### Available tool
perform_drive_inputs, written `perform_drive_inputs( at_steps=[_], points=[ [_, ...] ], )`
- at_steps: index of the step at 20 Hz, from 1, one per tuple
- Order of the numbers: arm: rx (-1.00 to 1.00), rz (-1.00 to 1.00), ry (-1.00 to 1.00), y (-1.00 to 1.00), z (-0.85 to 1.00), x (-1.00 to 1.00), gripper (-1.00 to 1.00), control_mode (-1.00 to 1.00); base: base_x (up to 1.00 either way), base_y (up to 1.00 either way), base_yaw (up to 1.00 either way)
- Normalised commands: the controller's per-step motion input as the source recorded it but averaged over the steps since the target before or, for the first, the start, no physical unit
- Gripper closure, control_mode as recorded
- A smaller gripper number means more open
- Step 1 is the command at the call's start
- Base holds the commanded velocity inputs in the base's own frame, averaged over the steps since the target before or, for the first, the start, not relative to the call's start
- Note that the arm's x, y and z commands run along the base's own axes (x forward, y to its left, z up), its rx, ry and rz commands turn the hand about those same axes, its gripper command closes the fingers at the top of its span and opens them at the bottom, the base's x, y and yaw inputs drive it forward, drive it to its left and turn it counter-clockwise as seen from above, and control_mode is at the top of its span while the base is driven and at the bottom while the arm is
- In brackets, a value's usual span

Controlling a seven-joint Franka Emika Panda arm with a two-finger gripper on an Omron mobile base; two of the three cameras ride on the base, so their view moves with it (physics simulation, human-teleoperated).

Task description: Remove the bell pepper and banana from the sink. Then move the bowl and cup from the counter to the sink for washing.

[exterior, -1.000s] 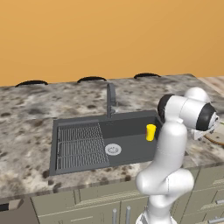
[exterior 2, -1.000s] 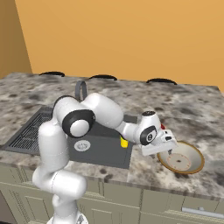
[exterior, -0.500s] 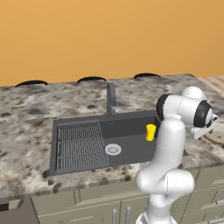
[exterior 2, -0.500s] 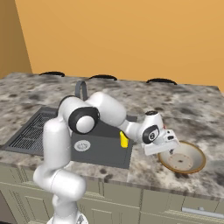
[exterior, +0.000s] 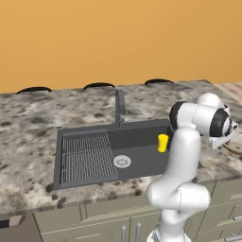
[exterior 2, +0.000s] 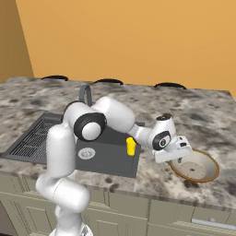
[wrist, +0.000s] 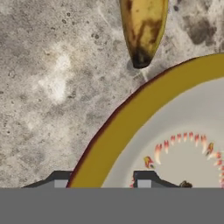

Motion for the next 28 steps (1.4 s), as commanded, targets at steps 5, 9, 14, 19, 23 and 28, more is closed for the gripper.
perform_drive_inputs(
  at_steps=[5, 9, 14, 19, 23, 28],
  points=[
    [0.00, 0.00, -0.07, -0.04, 0.26, -0.13, 1.00, -1.00, 0.00, 0.00, 0.00],
    [0.00, 0.02, -0.23, 0.06, 0.31, -0.21, 1.00, -1.00, 0.00, 0.00, 0.00],
    [-0.01, 0.02, -0.31, 0.08, 0.35, -0.24, 1.00, -1.00, 0.00, 0.00, 0.00],
    [-0.07, 0.03, -0.27, 0.10, 0.40, -0.21, 1.00, -1.00, 0.00, 0.00, 0.00],
    [-0.14, 0.03, -0.20, 0.10, 0.46, -0.16, 1.00, -1.00, 0.00, 0.00, 0.00],
    [-0.15, 0.12, -0.05, 0.18, 0.42, -0.12, 1.00, -1.00, 0.00, 0.00, 0.00]
  ],
)
